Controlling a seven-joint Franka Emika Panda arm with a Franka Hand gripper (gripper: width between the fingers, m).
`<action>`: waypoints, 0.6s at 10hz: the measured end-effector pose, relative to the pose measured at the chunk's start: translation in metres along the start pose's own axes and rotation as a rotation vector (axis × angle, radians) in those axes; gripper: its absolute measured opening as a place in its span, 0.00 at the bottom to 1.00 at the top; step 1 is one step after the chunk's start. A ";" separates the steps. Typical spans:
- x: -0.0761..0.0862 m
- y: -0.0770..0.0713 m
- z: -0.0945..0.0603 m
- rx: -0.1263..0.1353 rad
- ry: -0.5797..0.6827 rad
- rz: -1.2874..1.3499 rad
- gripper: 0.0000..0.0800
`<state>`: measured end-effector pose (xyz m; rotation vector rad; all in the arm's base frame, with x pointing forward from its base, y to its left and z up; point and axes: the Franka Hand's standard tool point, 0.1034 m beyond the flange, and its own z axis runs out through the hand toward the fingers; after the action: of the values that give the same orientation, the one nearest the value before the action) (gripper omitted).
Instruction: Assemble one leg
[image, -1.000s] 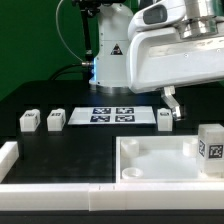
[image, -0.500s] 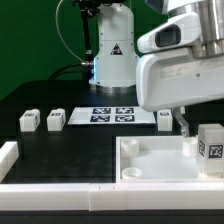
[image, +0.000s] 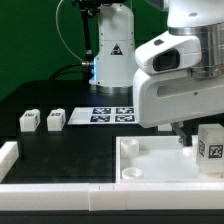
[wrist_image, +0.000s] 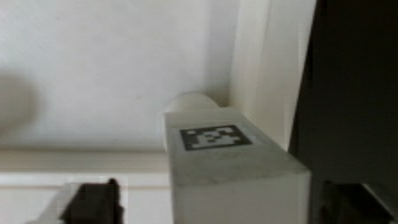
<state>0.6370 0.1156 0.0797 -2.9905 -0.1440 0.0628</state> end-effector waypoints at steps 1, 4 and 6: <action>0.000 0.000 0.000 0.000 0.000 0.005 0.49; 0.000 0.003 0.000 -0.004 0.001 0.261 0.37; 0.001 0.002 0.000 -0.003 0.005 0.505 0.37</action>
Offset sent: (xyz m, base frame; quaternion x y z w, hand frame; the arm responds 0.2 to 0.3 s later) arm 0.0000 0.0000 0.0000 0.0000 0.0000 0.1790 0.9838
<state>0.6377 0.1135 0.0789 -2.9474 0.6110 0.1089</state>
